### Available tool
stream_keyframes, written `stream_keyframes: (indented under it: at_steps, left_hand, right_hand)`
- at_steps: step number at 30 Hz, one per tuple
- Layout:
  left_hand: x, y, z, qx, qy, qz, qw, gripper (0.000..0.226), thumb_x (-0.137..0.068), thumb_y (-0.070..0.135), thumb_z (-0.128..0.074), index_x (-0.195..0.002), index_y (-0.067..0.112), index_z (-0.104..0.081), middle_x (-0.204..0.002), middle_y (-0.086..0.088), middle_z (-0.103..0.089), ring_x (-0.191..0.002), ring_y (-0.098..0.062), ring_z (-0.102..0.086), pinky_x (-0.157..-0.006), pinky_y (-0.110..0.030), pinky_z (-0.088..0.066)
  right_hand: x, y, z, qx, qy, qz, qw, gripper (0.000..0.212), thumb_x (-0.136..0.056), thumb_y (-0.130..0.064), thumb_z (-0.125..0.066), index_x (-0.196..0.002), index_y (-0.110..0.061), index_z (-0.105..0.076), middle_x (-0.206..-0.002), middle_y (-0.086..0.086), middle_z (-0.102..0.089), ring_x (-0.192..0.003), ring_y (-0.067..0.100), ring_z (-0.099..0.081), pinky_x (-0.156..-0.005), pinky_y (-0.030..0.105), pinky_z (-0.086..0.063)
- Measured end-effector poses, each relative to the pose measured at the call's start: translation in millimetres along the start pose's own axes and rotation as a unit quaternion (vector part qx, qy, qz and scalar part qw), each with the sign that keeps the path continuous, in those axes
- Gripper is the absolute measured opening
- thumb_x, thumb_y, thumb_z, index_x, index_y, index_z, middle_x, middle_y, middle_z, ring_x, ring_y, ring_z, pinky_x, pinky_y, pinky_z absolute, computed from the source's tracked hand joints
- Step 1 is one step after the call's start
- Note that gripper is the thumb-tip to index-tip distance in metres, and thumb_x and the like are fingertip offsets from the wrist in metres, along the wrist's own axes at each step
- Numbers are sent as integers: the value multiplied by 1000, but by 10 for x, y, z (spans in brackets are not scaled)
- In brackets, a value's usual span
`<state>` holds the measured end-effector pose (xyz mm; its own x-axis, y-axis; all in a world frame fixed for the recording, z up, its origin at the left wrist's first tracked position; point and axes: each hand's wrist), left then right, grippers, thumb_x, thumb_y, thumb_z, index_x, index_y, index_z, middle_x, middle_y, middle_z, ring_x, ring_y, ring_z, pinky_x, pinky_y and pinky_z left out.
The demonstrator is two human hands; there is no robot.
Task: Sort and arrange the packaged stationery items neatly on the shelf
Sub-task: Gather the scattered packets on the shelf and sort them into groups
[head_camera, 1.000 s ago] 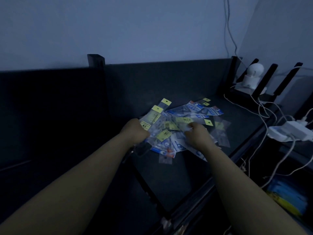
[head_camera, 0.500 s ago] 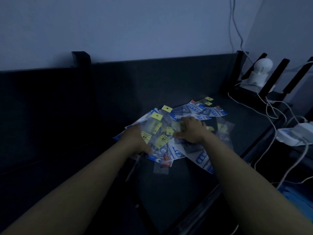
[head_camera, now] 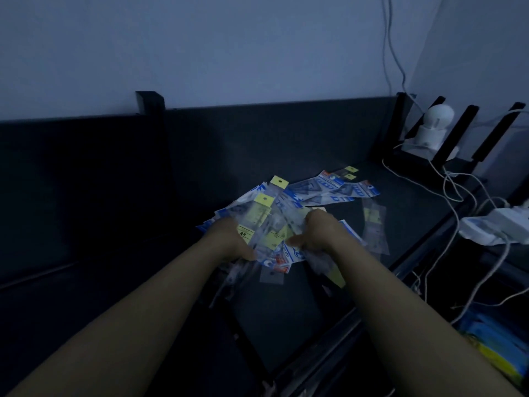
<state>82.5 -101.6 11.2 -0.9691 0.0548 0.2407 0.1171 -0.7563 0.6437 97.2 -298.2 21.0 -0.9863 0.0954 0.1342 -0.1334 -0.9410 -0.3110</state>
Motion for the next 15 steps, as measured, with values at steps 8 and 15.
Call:
stream_keyframes:
  at_steps: [8,15]
  left_hand:
    - [206,12,-82,-52,33,-8,998,52,-63,24,-84,-107,13,-59,-108,-6,-64,-95,-25,-64,-82,-37,-57]
    - [375,113,-157,-34,28,-27,999,53,-55,19,-89,-102,9,-64,-100,-6,-68,-87,-23,-68,-72,-34,-58]
  right_hand:
    - [312,-7,-72,-108,16,-18,994,41,-83,-27,-69,-61,-13,-38,-59,3,-42,-49,15,-41,-43,26,-27]
    - [561,-2,-226,-240,24,-39,970,33,-78,-15,-70,-57,-9,-45,-53,5,-44,-46,16,-42,-45,22,-31]
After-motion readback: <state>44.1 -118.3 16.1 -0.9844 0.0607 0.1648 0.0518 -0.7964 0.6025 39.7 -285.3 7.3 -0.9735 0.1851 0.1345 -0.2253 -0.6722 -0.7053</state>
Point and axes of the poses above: each hand's wrist, its own x-axis away from the middle knuckle, its own z-axis out of the back of the hand, y = z × x
